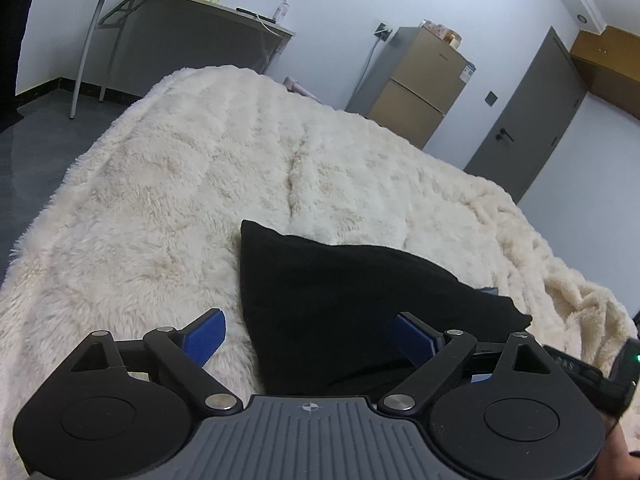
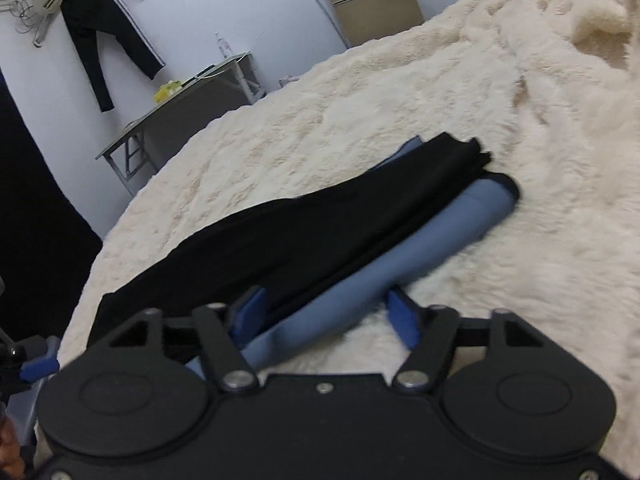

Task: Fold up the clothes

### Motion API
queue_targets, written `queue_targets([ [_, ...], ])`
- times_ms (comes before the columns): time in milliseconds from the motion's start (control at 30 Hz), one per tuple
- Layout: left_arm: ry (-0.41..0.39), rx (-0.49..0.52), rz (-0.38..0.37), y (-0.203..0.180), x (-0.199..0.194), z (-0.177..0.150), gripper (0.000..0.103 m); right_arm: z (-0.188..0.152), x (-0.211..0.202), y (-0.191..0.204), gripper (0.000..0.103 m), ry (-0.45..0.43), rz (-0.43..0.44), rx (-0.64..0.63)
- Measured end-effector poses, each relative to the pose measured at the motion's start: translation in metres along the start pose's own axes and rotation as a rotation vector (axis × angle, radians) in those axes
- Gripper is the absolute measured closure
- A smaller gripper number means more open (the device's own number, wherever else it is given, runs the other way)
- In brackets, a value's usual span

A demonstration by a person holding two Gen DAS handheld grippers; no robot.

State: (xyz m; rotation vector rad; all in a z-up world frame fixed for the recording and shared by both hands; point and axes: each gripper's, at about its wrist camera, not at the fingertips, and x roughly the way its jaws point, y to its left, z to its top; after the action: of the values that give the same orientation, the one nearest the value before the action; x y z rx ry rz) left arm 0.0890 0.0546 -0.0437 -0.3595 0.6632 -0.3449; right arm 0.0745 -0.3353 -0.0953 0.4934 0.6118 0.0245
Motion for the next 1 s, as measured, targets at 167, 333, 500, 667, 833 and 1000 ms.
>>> queue_targets([
  [167, -0.002, -0.005, -0.009, 0.002, 0.001, 0.000, 0.013, 0.007, 0.005, -0.004, 0.034, -0.020, -0.034, 0.011],
  [333, 0.005, -0.009, -0.015, 0.005, 0.001, 0.000, 0.013, 0.011, 0.003, -0.015, 0.035, -0.077, -0.011, 0.067],
  [500, 0.009, -0.017, -0.018, 0.006, 0.000, 0.001, 0.013, 0.015, 0.016, -0.033, 0.040, -0.110, 0.041, 0.228],
  [667, 0.012, -0.009, -0.006, 0.004, -0.006, 0.002, 0.013, 0.032, 0.027, -0.034, 0.046, -0.169, 0.057, 0.248],
  [833, 0.016, 0.009, 0.004, 0.003, -0.001, 0.003, 0.013, 0.045, 0.046, -0.043, 0.046, -0.204, -0.031, 0.301],
  [1000, 0.020, 0.022, -0.001, 0.001, 0.003, 0.002, 0.013, 0.045, 0.064, -0.058, 0.051, -0.163, -0.084, 0.362],
])
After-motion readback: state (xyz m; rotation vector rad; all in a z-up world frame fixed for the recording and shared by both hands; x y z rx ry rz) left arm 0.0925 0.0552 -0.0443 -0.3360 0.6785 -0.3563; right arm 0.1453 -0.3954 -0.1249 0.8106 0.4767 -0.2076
